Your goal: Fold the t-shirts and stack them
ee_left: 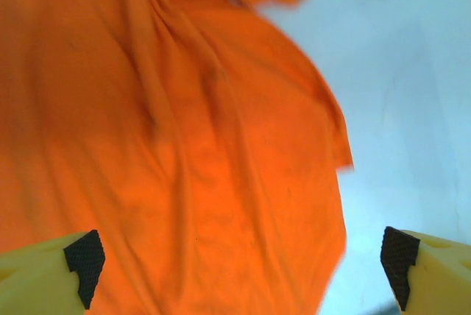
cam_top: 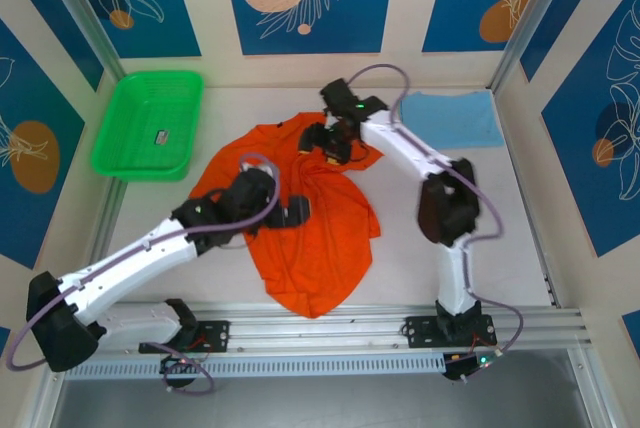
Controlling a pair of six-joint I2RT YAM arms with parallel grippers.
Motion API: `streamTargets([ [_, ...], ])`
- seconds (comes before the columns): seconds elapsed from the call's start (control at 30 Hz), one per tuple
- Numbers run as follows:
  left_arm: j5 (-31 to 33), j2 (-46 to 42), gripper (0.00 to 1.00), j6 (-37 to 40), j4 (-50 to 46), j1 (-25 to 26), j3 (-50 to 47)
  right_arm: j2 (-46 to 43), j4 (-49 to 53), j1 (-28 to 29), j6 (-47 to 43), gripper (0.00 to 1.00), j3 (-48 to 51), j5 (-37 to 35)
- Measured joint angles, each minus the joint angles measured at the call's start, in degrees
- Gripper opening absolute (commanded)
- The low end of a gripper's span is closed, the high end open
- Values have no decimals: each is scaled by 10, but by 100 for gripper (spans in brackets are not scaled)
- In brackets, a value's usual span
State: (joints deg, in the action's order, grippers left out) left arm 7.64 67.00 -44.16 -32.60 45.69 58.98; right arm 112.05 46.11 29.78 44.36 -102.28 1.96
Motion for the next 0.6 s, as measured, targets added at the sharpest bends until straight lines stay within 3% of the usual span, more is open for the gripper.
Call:
streamTargets([
  [0.1,0,70,94,23,-7,-55,66,-123,-48,-30,44,64,133,-4],
  [0.2,4,179,96,48,-23,-82,156,-172,-90,-47,85,59,245,-15],
  [0.37,2,386,90,93,-46,-110,342,-137,-114,-40,147,48,381,-21],
  [0.47,-1,514,83,125,-79,-126,471,-108,-116,-38,164,45,401,-21],
  [0.6,4,681,83,167,-144,-145,673,-104,-123,-39,176,42,404,-26],
])
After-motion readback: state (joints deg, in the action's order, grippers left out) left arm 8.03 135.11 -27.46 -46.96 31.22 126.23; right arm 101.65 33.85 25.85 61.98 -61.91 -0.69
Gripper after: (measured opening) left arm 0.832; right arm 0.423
